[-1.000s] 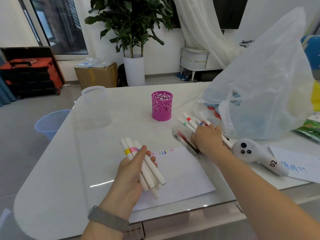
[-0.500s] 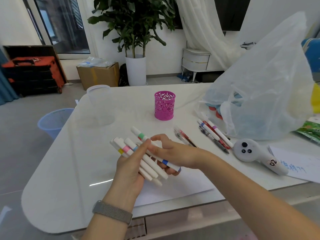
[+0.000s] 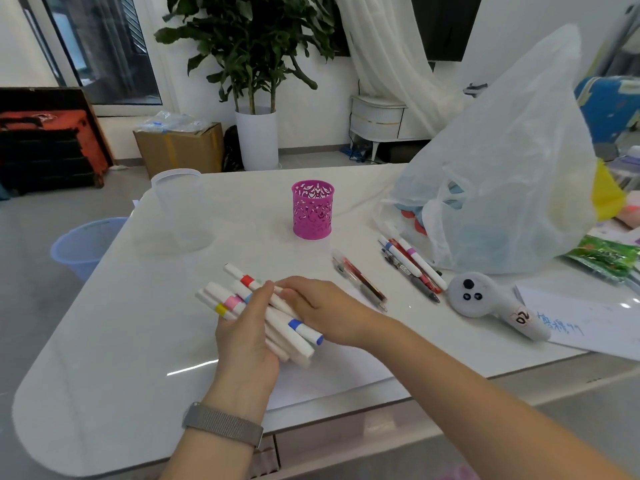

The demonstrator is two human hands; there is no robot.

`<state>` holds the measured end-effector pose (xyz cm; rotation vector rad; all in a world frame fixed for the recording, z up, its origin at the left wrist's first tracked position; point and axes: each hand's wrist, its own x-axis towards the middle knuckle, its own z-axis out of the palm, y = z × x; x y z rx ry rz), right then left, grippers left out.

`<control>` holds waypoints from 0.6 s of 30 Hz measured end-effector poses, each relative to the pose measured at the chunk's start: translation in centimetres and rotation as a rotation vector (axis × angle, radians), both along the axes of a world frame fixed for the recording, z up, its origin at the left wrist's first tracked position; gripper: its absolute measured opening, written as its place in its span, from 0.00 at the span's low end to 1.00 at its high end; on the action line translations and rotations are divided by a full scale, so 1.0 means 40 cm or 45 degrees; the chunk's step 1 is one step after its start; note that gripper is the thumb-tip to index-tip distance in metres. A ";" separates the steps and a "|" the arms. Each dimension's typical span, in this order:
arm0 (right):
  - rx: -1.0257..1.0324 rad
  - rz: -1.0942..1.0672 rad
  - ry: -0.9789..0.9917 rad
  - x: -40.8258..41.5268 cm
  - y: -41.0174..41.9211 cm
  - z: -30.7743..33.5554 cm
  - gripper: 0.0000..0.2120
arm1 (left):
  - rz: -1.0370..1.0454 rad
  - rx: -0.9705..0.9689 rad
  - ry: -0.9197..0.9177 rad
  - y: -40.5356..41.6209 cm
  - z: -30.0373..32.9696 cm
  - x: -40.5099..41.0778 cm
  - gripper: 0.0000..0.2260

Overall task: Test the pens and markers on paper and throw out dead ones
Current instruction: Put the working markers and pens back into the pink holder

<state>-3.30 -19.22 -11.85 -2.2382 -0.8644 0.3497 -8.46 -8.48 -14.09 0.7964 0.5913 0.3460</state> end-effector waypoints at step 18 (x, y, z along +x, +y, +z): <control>-0.216 -0.769 -0.569 0.145 -0.121 -0.025 0.13 | -0.105 0.060 0.027 0.060 0.036 -0.012 0.09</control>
